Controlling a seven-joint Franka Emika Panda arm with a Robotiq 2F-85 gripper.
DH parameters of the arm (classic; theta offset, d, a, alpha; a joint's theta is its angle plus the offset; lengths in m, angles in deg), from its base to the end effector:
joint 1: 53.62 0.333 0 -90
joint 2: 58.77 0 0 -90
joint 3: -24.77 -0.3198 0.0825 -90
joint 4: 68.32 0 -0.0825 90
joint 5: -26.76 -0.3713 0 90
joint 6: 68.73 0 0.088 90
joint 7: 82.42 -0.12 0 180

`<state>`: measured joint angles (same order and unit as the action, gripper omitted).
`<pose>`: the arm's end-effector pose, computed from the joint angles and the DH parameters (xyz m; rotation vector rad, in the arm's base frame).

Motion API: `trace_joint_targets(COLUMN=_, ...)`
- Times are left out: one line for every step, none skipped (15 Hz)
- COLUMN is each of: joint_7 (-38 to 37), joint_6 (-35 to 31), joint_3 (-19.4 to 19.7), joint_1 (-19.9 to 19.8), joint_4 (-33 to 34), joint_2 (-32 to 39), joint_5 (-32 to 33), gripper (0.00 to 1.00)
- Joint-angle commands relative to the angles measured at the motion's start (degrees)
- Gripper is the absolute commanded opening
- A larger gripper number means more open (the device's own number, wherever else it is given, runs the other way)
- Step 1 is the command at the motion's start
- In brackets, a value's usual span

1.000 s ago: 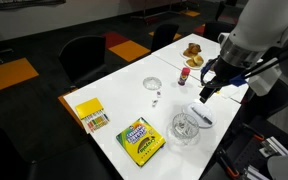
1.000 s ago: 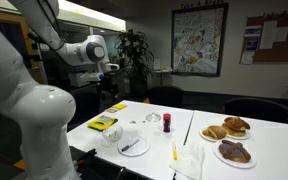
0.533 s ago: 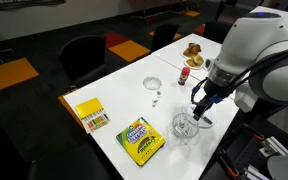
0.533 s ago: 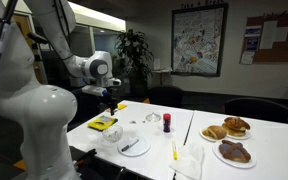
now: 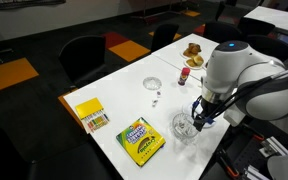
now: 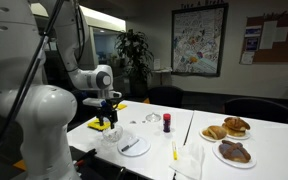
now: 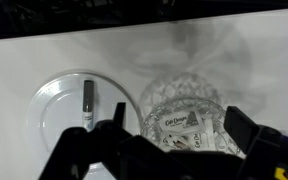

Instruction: Remove some packets from the glass bowl and put them on the plate

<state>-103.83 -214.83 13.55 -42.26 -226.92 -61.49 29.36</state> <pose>0.3332 0.1376 0.2177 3.0388 0.0901 -0.2249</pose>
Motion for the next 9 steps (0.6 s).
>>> trace_joint_targets(joint_7=-0.91, joint_6=0.09, joint_3=-0.31, joint_1=-0.25, joint_4=0.11, joint_2=0.32, joint_5=0.65, gripper=1.00)
trace_joint_targets(joint_7=-1.21, joint_6=0.11, joint_3=-0.35, joint_1=-0.23, joint_4=0.19, joint_2=0.42, joint_5=0.84, gripper=1.00)
trace_joint_targets(joint_7=-1.23, joint_6=0.12, joint_3=-0.36, joint_1=-0.24, joint_4=0.27, joint_2=0.42, joint_5=0.85, gripper=1.00)
trace_joint_targets(joint_7=-0.66, joint_6=-1.48, joint_3=-0.24, joint_1=-0.45, joint_4=0.45, joint_2=1.19, joint_5=2.60, gripper=1.00)
trace_joint_targets(joint_7=-1.42, joint_6=-2.33, joint_3=-0.30, joint_1=-0.62, joint_4=0.48, joint_2=1.24, joint_5=5.26, gripper=1.00)
trace_joint_targets(joint_7=-2.18, joint_6=-3.03, joint_3=-0.34, joint_1=-0.74, joint_4=0.47, joint_2=1.09, joint_5=7.78, gripper=1.00)
trace_joint_targets(joint_7=-3.17, joint_6=-3.71, joint_3=-0.36, joint_1=-0.87, joint_4=0.55, joint_2=1.06, joint_5=10.64, gripper=1.00)
trace_joint_targets(joint_7=-3.96, joint_6=-4.32, joint_3=-0.29, joint_1=-1.01, joint_4=0.65, joint_2=1.19, joint_5=12.86, gripper=1.00)
trace_joint_targets(joint_7=-4.76, joint_6=-5.36, joint_3=-0.18, joint_1=-1.16, joint_4=0.68, joint_2=1.50, joint_5=14.95, gripper=1.00)
